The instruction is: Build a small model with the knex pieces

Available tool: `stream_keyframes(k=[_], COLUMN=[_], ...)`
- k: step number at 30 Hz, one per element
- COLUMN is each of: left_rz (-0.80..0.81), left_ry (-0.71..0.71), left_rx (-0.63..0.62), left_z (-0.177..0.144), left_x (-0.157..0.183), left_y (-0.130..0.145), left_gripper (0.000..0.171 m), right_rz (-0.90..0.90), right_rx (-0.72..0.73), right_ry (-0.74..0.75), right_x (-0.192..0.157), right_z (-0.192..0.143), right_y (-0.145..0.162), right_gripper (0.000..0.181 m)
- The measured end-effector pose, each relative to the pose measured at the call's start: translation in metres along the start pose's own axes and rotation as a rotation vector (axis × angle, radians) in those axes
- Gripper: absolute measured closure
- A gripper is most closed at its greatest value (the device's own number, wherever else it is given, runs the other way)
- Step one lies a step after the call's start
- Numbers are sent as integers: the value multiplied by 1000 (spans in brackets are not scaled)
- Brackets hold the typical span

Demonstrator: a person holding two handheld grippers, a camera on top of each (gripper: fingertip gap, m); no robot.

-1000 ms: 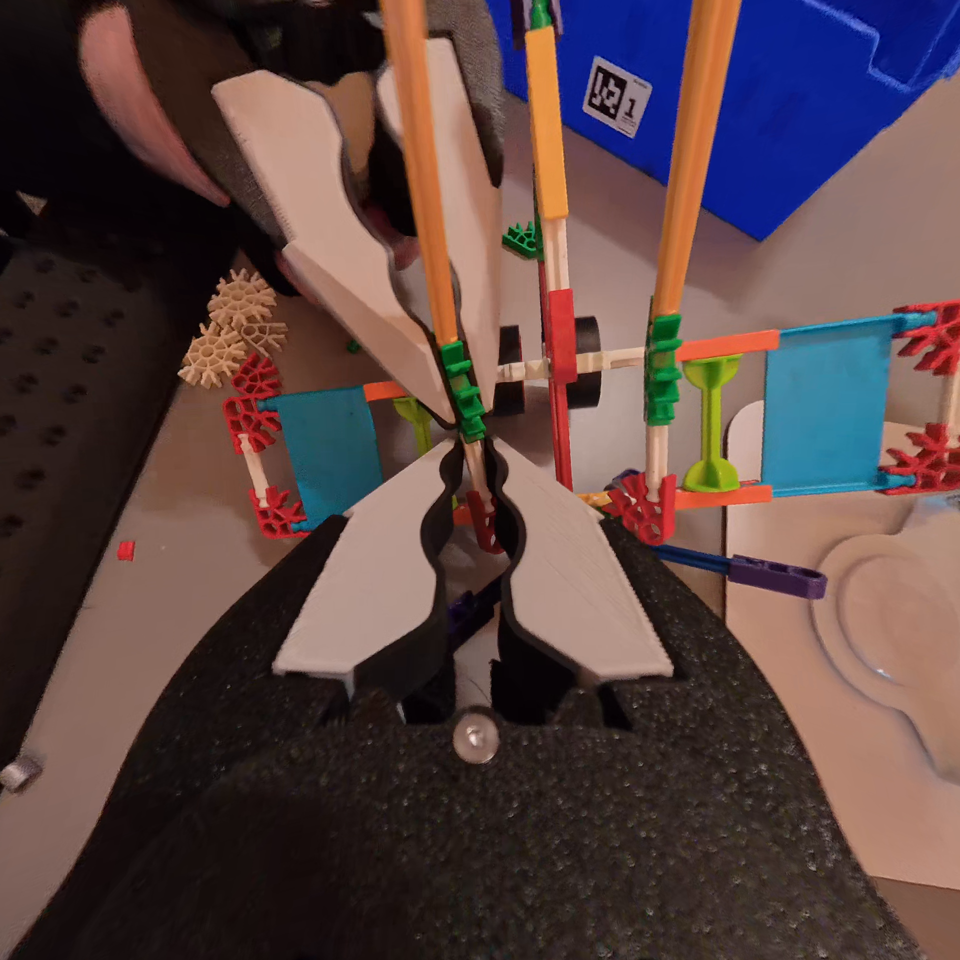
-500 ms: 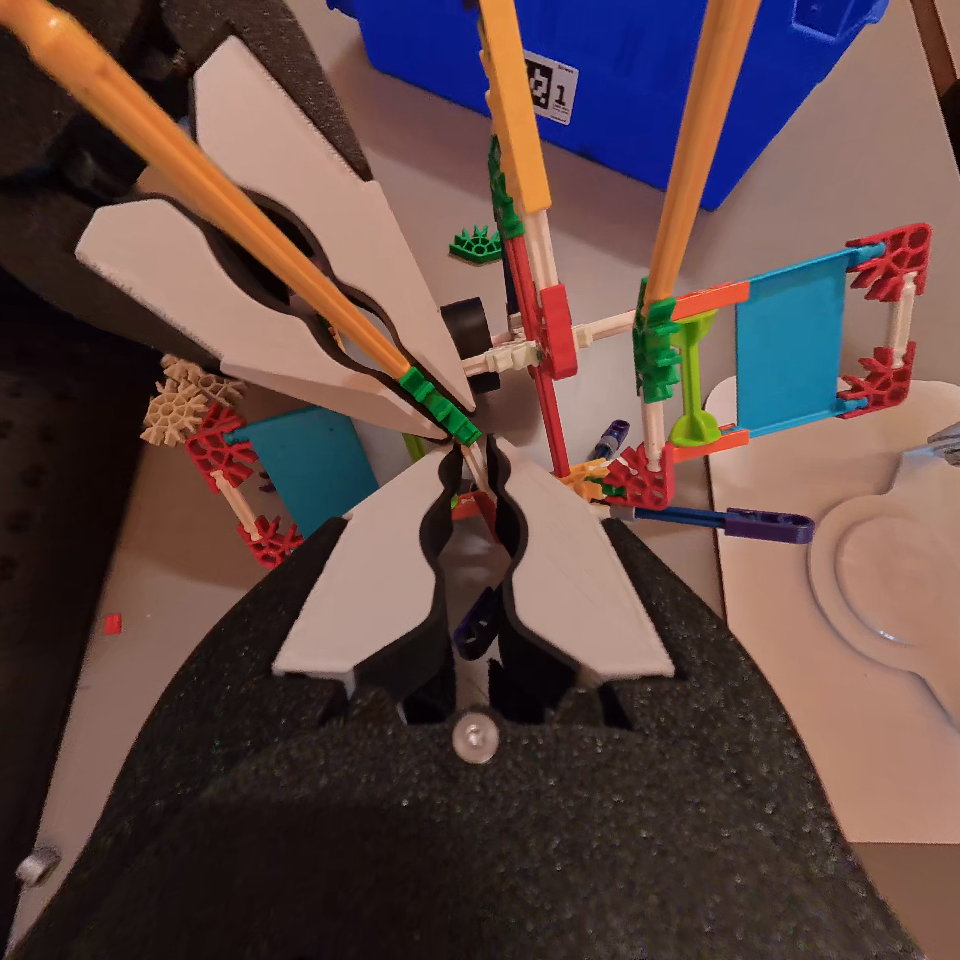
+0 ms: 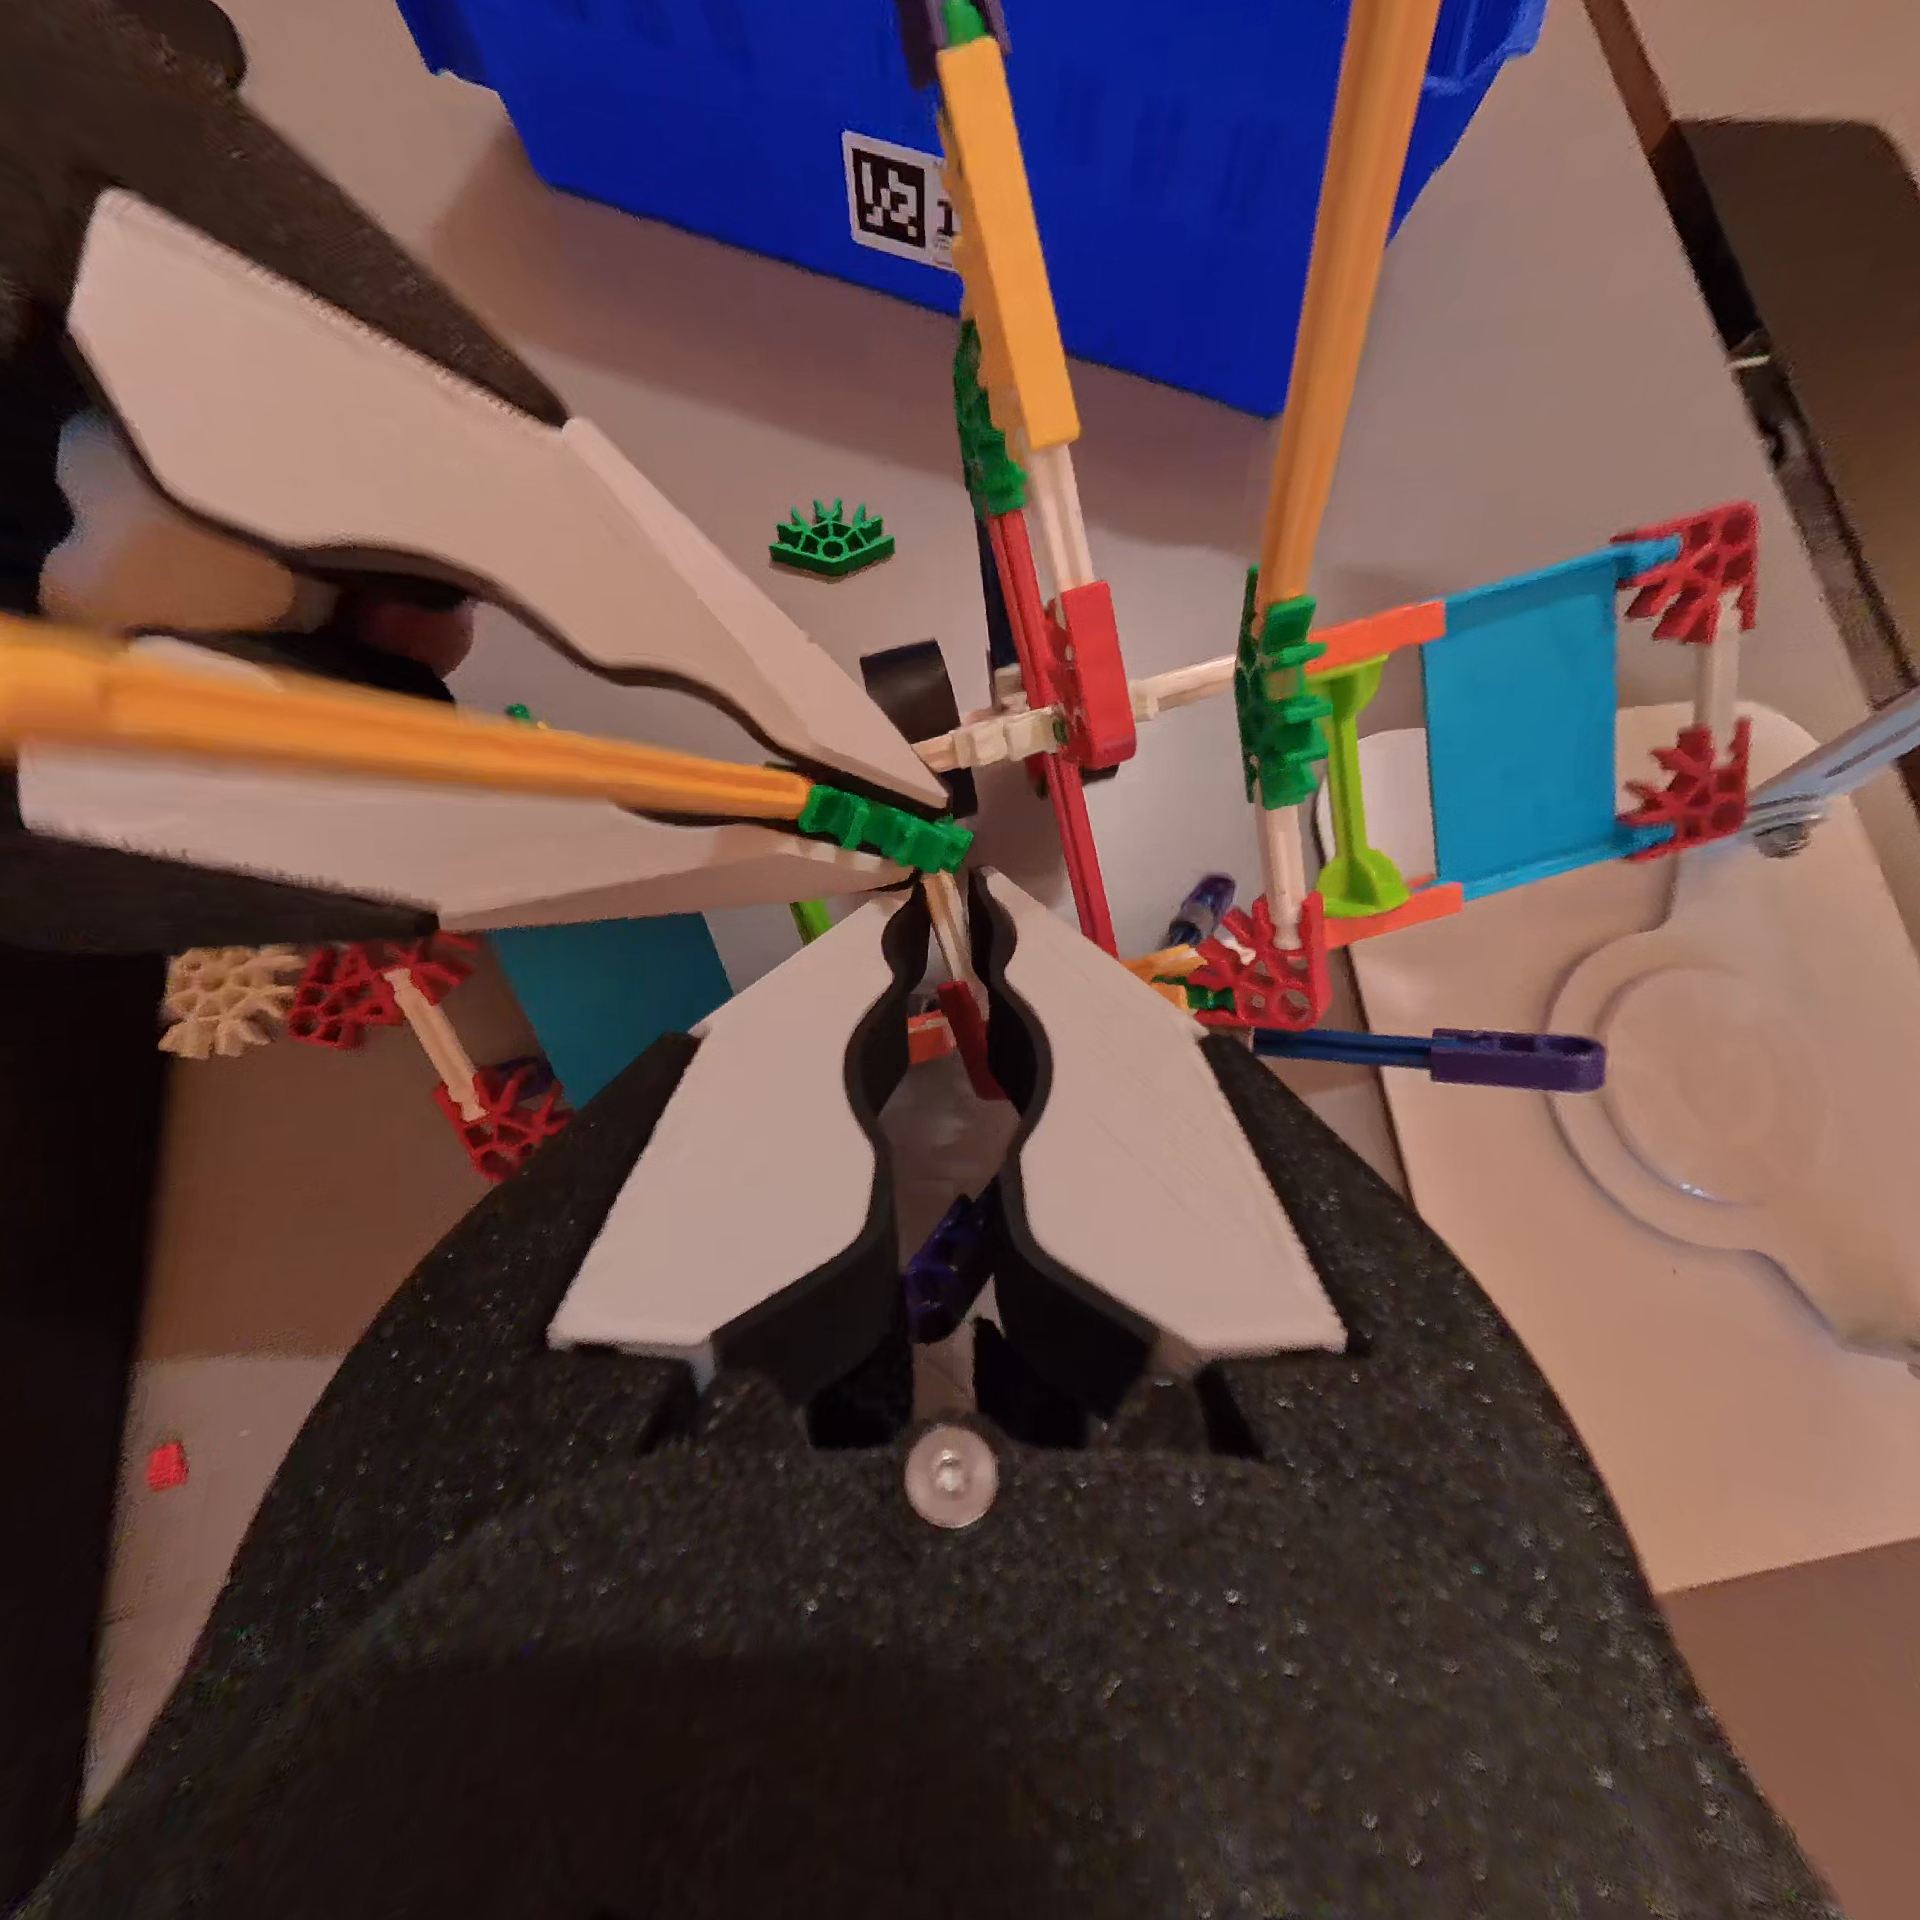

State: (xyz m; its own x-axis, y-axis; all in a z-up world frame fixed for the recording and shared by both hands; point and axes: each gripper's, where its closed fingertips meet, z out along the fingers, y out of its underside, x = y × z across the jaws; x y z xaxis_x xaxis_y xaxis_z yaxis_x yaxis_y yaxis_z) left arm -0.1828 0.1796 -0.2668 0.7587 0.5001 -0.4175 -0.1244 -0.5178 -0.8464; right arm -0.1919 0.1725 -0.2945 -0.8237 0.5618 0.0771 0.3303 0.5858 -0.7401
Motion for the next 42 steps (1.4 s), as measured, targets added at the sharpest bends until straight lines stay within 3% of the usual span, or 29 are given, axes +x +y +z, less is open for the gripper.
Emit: stream_keyframes(k=[4, 9, 12, 17, 24, 30, 34, 42], left_rz=[-90, 144, 7, -261, -369, -377, -541, -860], left_ry=[-1, -117, -14, 338, 613, 676, 740, 613], left_rx=[-7, -86, -36, 76, -17, -72, -31, 117], left_z=[0, 1, -1, -21, -30, -31, -34, -34], left_x=[-8, -15, -15, -7, 8, 12, 12, -4], left_y=[1, -1, -2, -13, 6, 8, 2, -5], left_gripper=[166, 167, 167, 166, 166, 166, 166, 166], right_rz=[11, 53, 33, -80, -172, -217, -246, -264], right_rx=[1, 23, 32, 32, 33, 48, 74, 142], right_ry=[74, 109, 83, 39, -11, -44, -57, -62], right_x=[3, 5, 4, -7, -17, -22, -23, -25], right_z=[3, 6, 4, 5, 3, -2, -10, -22], right_y=[-6, -11, -11, -10, -6, -6, -9, -22], right_gripper=[176, 179, 178, 177, 172, 156, 156, 158])
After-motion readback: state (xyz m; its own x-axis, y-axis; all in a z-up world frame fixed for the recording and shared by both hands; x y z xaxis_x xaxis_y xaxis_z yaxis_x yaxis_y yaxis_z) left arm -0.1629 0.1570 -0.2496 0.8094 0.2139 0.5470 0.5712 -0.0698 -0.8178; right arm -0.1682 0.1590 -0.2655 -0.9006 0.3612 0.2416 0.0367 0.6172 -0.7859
